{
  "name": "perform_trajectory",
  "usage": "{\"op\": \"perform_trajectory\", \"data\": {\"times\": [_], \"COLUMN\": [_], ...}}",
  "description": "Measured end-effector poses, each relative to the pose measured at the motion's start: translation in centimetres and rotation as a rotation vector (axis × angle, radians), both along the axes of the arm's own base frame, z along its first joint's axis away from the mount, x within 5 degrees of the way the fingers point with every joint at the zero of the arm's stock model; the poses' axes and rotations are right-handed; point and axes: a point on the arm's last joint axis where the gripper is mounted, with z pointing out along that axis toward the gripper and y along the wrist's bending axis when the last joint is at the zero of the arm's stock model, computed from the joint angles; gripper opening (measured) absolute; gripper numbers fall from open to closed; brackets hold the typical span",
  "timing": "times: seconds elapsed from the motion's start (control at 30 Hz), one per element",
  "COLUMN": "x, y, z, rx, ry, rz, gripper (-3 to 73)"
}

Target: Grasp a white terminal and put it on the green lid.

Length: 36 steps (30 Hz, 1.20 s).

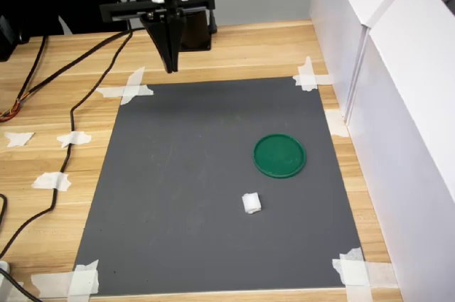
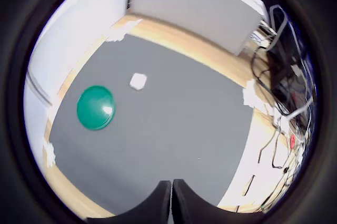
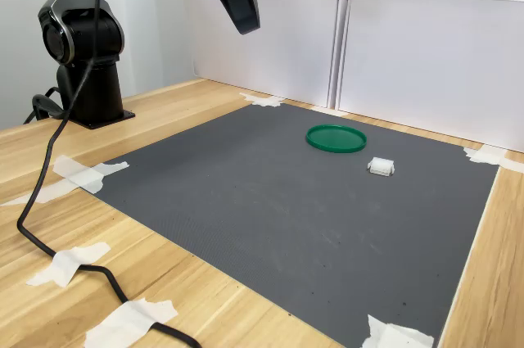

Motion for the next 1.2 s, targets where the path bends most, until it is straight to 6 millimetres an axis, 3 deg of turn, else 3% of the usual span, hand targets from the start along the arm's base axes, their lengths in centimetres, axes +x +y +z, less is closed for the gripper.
{"op": "perform_trajectory", "data": {"times": [0.13,0.37,0.5,0.63,0.97,1.2], "x": [1.7,4.8,6.2,7.3,9.6,10.9], "y": [0.6,0.9,1.1,1.7,3.1,6.4], "z": [-0.6,-0.9,-0.8,-0.5,-1.0,-2.8], "rx": [-0.017,-0.052,-0.049,0.006,0.095,0.012], "ry": [0.092,0.103,0.109,0.124,0.155,0.208], "rz": [0.115,0.2,0.214,0.225,0.242,0.28], "gripper": [12.7,50.7,66.8,71.0,71.5,71.3]}}
